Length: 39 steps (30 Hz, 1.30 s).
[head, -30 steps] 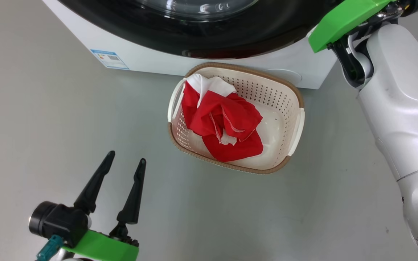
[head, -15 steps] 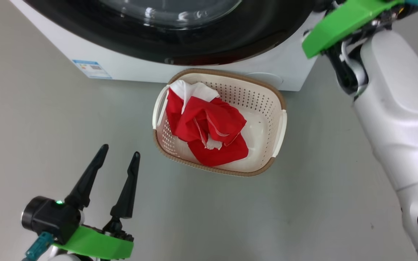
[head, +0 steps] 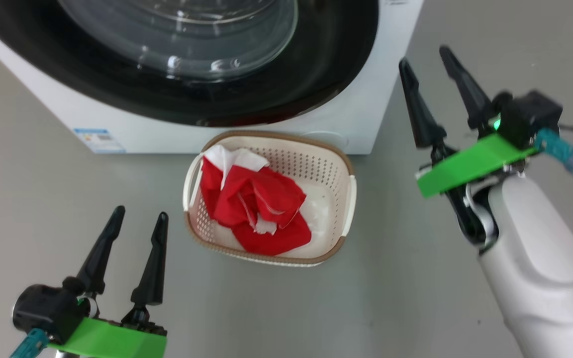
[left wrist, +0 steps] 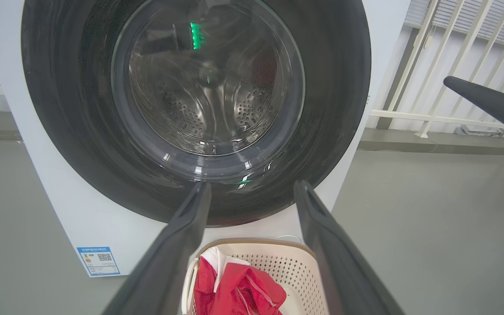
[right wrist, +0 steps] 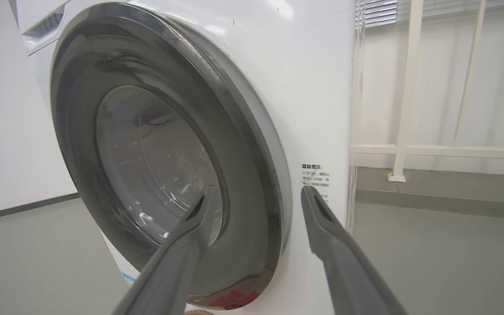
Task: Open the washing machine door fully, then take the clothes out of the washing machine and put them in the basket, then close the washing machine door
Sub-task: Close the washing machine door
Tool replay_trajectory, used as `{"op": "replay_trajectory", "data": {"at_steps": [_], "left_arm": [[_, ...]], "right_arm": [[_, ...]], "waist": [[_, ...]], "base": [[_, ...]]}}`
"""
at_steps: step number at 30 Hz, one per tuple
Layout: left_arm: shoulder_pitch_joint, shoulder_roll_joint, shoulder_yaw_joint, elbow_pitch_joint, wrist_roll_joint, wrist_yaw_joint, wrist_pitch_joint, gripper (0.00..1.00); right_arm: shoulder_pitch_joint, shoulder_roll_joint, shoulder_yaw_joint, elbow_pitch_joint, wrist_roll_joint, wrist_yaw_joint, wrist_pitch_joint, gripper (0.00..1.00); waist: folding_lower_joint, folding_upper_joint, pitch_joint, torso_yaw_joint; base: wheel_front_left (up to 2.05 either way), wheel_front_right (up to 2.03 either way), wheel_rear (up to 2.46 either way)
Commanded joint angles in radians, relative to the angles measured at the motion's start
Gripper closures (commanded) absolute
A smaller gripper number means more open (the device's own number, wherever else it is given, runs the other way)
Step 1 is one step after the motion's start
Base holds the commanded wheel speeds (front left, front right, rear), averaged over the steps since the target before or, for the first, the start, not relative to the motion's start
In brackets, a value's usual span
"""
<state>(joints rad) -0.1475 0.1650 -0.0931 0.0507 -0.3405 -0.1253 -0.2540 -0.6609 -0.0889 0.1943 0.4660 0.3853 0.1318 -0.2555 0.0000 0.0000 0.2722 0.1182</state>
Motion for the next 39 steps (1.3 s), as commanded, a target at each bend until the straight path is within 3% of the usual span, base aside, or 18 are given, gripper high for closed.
{"op": "replay_trajectory", "data": {"at_steps": [1, 17, 29, 39], "left_arm": [[0.005, 0.021, 0.041, -0.028, -0.008, -0.005, -0.008, 0.00], [0.071, 0.004, 0.096, -0.074, 0.026, -0.005, -0.008, 0.00], [0.118, -0.014, 0.115, -0.096, 0.058, -0.005, -0.008, 0.00], [0.152, -0.010, 0.125, -0.088, 0.068, -0.005, -0.008, 0.00]], "right_arm": [[0.029, 0.019, 0.003, -0.044, -0.020, -0.001, -0.006, 0.00], [0.337, 0.024, -0.105, -0.274, -0.091, -0.001, -0.006, 0.00], [0.547, 0.032, -0.147, -0.328, -0.105, -0.001, -0.006, 0.00], [0.573, 0.034, -0.143, -0.336, -0.102, -0.001, -0.006, 0.00]], "waist": [[0.0000, 0.0000, -0.043, -0.042], [0.0000, 0.0000, -0.133, -0.124], [0.0000, 0.0000, -0.184, -0.127], [0.0000, 0.0000, -0.197, -0.139]], "base": [[0.00, 0.00, 0.00], [0.00, 0.00, 0.00], [0.00, 0.00, 0.00], [0.00, 0.00, 0.00]]}}
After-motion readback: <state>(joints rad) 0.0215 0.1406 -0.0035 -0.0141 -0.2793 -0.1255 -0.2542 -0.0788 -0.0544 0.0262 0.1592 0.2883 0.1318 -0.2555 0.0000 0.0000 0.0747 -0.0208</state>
